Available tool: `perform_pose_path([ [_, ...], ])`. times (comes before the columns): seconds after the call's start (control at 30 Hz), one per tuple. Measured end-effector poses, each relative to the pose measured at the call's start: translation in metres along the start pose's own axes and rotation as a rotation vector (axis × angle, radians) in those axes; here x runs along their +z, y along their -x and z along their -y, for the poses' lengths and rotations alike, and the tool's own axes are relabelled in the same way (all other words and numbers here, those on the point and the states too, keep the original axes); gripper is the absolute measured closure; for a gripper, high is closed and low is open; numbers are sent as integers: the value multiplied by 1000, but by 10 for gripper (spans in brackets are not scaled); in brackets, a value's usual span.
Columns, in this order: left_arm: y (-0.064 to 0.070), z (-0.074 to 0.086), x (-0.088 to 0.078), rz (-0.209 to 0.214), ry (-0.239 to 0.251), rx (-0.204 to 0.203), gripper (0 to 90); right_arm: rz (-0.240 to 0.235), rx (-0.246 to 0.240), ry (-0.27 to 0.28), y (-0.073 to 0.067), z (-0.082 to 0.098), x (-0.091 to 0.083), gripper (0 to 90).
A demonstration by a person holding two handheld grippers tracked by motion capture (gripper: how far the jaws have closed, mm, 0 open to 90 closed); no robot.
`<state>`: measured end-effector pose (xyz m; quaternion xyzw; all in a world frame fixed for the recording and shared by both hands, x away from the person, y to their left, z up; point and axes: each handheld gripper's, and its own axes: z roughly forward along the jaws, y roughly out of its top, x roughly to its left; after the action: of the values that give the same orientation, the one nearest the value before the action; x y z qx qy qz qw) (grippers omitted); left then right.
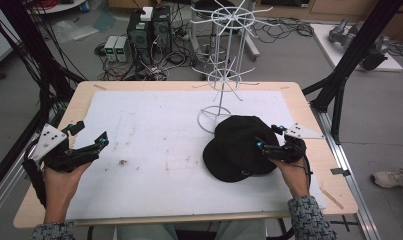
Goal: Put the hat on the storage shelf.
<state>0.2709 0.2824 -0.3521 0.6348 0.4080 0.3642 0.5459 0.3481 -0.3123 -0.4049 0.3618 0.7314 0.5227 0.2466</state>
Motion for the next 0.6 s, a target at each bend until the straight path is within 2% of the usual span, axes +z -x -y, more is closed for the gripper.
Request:
perform_pose_path([
  [0.07,0,1,1,1,-3,-2,182,-6,15,-15,0,1,5,167],
  [0.13,0,1,1,2,-4,-1,182,-8,9,-24,0,1,8,186],
  [0.23,1,1,1,5,-4,2,182,-22,7,-71,-2,3,20,235],
  [0.43,0,2,1,3,-5,-1,182,-10,13,-118,-5,5,32,299],
  [0.5,0,2,1,4,-5,-1,182,-6,15,-126,-5,5,32,367],
  [0.53,0,2,1,4,-5,-1,182,-6,15,-126,-5,5,32,367],
  [0.57,1,1,2,6,-4,-1,183,-7,25,-130,-4,5,31,454],
  [0.6,1,2,2,6,-3,-3,183,-1,24,-134,-4,5,31,486],
])
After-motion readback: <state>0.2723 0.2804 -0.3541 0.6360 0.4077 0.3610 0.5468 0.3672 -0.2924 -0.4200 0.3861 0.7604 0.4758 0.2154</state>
